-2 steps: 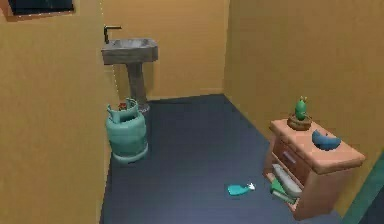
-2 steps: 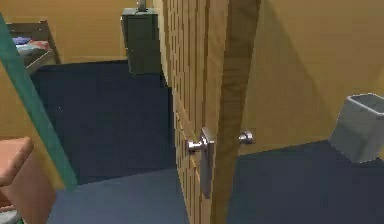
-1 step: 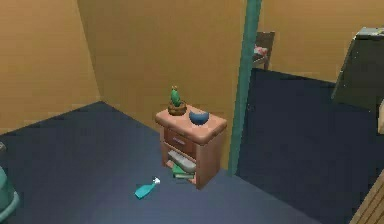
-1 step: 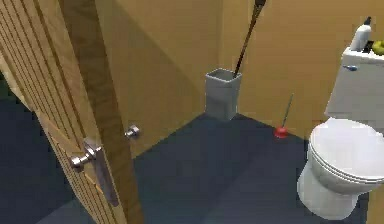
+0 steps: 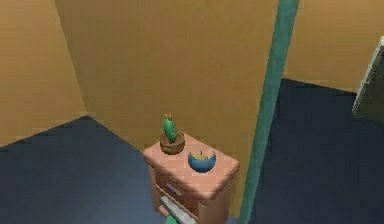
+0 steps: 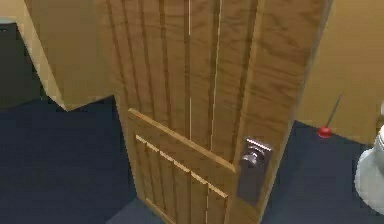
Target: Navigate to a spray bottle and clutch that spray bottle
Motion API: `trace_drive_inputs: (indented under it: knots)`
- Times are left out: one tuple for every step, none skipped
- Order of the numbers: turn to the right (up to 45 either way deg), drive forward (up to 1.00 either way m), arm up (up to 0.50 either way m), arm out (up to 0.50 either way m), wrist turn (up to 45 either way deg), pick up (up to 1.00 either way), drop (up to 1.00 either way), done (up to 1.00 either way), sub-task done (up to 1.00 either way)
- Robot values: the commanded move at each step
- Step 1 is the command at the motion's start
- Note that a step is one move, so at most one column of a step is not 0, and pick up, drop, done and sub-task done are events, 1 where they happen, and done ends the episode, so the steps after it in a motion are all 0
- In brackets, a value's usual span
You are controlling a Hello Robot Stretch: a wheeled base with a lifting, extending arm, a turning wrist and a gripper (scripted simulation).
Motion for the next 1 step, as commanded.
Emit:
trace_drive_inputs:
  knots:
    - [-45.0, 0.0, 0.0, 0.0, 0.0, 0.0, 0.0, 0.0, 0.0]
